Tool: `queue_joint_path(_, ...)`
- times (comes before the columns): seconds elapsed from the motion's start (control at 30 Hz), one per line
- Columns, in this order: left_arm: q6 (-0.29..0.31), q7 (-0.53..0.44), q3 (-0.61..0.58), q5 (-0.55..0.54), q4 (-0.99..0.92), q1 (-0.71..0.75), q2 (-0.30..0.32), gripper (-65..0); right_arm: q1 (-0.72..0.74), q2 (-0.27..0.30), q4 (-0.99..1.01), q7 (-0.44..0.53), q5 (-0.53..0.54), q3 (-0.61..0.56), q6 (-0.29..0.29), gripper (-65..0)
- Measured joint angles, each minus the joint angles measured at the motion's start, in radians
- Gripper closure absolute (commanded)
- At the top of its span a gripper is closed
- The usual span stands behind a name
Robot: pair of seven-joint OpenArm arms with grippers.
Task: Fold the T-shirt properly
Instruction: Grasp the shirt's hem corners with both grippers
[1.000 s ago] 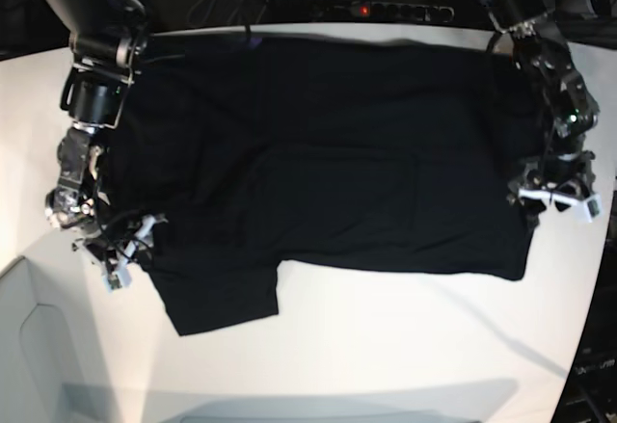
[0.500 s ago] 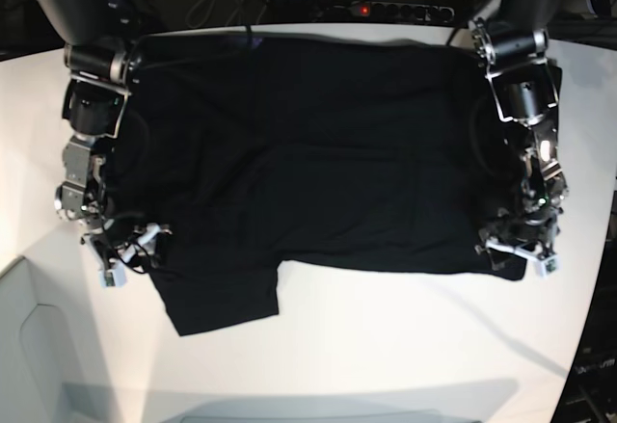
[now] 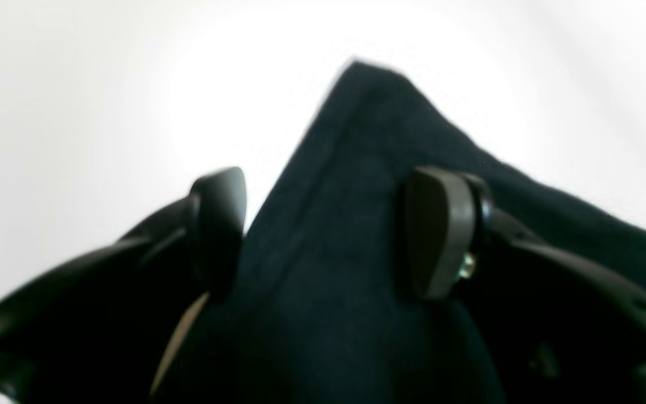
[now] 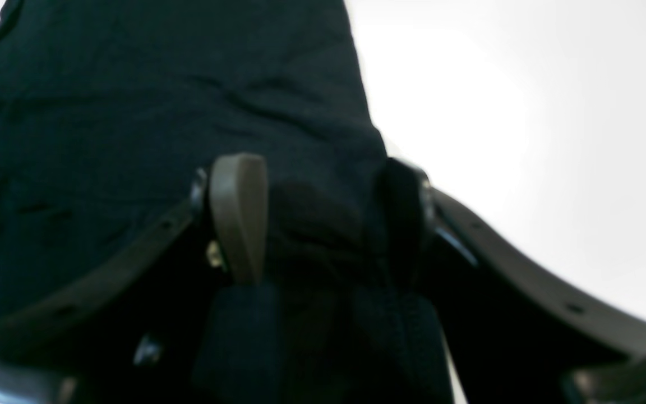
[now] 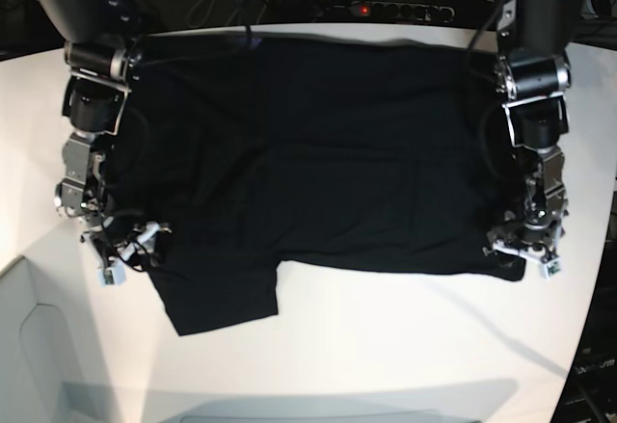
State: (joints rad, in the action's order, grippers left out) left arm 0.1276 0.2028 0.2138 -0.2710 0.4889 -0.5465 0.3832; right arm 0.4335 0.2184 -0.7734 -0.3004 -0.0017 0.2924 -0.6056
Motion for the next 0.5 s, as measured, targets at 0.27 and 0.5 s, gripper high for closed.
queue_joint_path(0.27,0.001,-0.072,-0.085,-0.007,-0.061,-0.008,0.002,-25.4,-0.008,0.0,-0.001,0.012,0.009,0.0,0.0,-29.0)
queue_joint_path(0.5,0.008,-0.102,-0.079,-0.025,-0.055,0.021,0.007,-0.8,-0.008,0.003,0.0,-0.002,0.008,0.002,0.001,0.0)
